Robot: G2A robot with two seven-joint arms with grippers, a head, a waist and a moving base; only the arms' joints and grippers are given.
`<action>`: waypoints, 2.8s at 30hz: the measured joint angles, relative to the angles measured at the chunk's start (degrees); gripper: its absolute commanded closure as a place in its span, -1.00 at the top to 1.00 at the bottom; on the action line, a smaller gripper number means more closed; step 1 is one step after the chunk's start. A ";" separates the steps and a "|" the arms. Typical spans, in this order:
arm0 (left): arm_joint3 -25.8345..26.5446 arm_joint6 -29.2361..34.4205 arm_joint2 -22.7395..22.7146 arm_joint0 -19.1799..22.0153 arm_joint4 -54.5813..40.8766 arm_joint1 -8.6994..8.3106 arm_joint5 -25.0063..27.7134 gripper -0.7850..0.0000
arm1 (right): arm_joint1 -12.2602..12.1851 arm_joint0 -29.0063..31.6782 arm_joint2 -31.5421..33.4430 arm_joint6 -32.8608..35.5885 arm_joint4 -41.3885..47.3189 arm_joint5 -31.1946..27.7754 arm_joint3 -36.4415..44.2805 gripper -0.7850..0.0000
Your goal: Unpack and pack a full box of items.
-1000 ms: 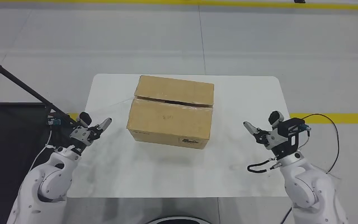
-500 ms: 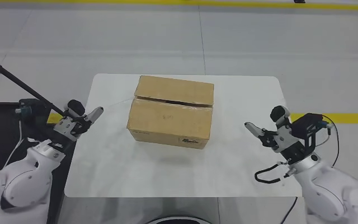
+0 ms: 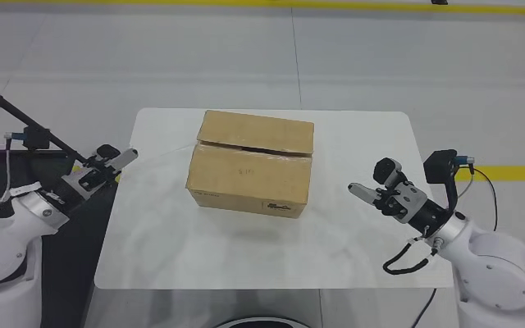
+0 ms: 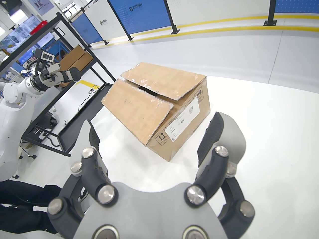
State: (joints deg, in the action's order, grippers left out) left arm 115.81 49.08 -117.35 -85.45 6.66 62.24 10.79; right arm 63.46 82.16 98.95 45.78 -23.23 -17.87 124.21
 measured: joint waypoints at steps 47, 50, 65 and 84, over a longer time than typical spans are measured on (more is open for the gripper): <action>-15.79 6.04 22.63 6.91 -8.82 -1.07 3.31 1.00 | 0.16 -11.42 -12.46 -2.79 20.92 -8.13 -23.83 1.00; -15.63 6.66 22.76 6.95 -9.88 -1.22 3.47 1.00 | 0.15 -12.92 -13.90 -1.04 22.95 -8.90 -25.43 1.00; -14.31 4.61 16.94 4.68 -15.56 -2.19 1.78 1.00 | 0.75 -22.12 -21.01 -0.86 23.68 -9.27 -37.16 1.00; -12.26 2.49 13.94 1.08 -18.26 -2.90 0.55 1.00 | 2.05 -27.89 -26.55 -0.11 35.86 -12.83 -45.27 1.00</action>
State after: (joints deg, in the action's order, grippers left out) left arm 103.55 51.57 -103.40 -84.37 -11.60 59.34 11.33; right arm 65.51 54.26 72.41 45.67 12.63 -30.70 78.93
